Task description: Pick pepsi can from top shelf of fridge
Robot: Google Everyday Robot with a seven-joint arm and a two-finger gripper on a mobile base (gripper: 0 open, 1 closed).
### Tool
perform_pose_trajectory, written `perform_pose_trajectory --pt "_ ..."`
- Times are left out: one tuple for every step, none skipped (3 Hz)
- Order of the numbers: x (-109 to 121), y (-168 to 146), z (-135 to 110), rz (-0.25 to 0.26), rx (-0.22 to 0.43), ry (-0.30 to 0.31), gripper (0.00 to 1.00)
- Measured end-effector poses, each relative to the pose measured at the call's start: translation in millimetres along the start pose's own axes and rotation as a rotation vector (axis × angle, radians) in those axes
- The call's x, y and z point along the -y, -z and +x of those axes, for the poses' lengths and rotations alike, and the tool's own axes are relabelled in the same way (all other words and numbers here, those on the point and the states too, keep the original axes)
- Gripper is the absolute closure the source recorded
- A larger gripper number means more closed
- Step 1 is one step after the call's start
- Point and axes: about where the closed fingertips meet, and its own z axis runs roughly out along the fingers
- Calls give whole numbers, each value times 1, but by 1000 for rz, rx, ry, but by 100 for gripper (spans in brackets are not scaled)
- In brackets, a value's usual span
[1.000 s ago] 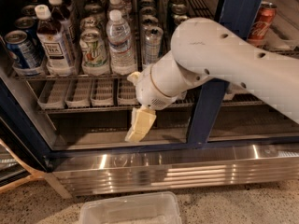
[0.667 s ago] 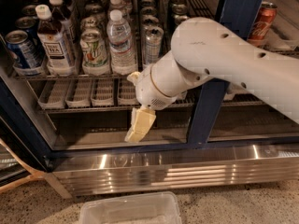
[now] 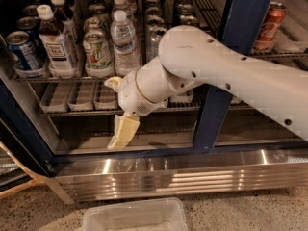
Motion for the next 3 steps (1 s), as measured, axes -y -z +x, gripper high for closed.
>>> perform_pose_trajectory --pt "-7 -41 -57 -31 165 152 0" --pt "-13 -71 -105 -3 289 252 0" --pt "-32 -94 -149 59 347 323 0"
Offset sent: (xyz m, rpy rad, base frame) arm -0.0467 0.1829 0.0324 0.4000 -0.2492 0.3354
